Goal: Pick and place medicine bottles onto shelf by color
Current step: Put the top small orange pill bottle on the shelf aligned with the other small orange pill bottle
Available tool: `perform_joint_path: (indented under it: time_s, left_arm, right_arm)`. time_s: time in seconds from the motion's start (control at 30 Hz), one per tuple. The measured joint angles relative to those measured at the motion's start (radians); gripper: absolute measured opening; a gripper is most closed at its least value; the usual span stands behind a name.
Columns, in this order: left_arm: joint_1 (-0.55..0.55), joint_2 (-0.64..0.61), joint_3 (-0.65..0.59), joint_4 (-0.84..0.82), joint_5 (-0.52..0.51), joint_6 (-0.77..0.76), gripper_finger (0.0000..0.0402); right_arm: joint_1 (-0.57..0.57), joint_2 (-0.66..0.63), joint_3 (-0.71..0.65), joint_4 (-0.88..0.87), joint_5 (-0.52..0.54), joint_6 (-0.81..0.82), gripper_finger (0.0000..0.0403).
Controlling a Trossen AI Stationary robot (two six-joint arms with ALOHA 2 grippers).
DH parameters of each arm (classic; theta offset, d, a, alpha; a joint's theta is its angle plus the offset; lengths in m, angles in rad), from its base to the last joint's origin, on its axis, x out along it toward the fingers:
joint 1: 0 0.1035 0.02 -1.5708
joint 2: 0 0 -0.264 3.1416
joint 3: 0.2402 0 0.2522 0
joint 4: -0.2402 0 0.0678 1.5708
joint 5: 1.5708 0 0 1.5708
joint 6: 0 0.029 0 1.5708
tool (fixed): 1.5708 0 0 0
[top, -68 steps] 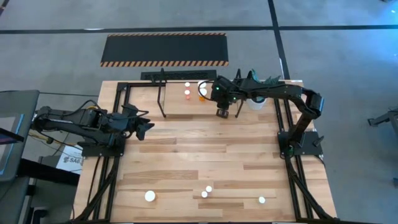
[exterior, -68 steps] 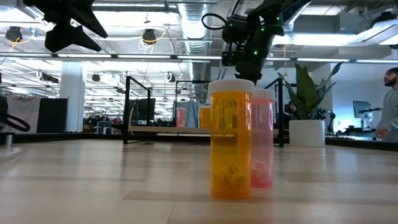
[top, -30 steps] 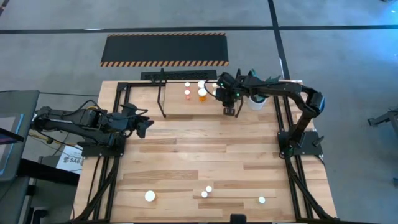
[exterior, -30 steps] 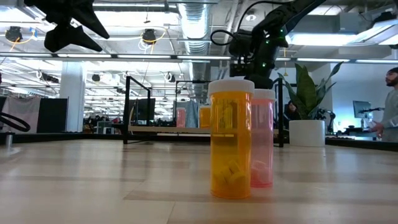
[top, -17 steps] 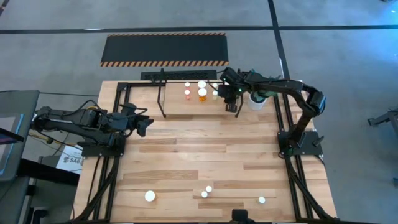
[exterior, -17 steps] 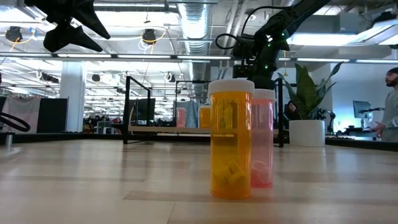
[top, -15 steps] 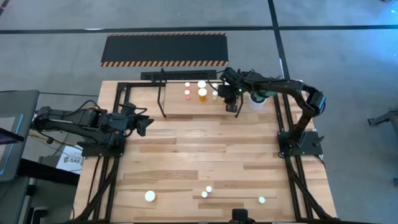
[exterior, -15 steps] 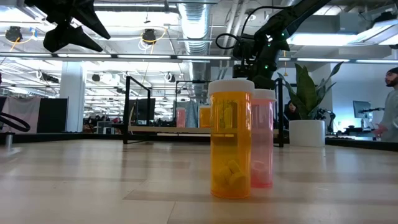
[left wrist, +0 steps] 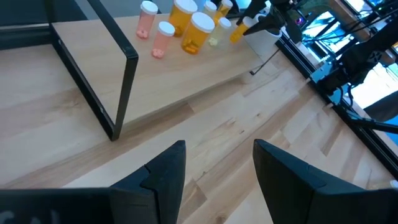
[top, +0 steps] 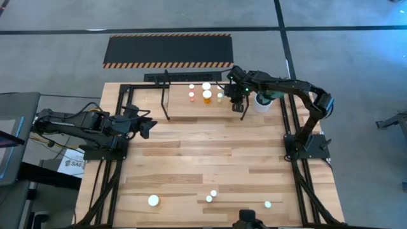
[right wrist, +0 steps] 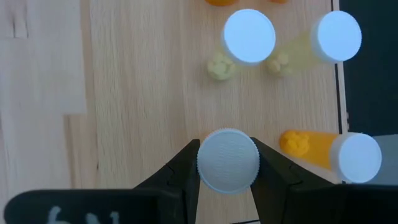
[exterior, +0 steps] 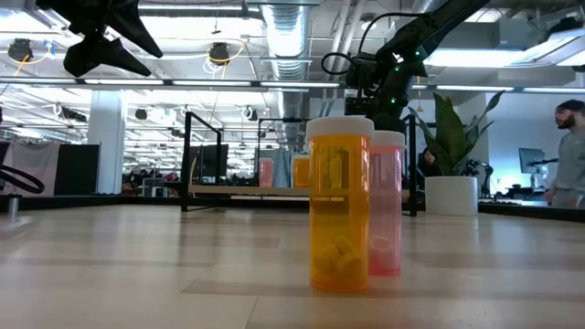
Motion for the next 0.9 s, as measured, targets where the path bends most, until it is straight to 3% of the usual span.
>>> perform_joint_path:
  time_s: [0.9]
  left_arm:
    - [0.0,0.0,0.0,0.0,0.001,0.003,0.0174]
  right_arm:
    - [0.002,0.0,-0.001,-0.001,-0.016,-0.063,0.0132]
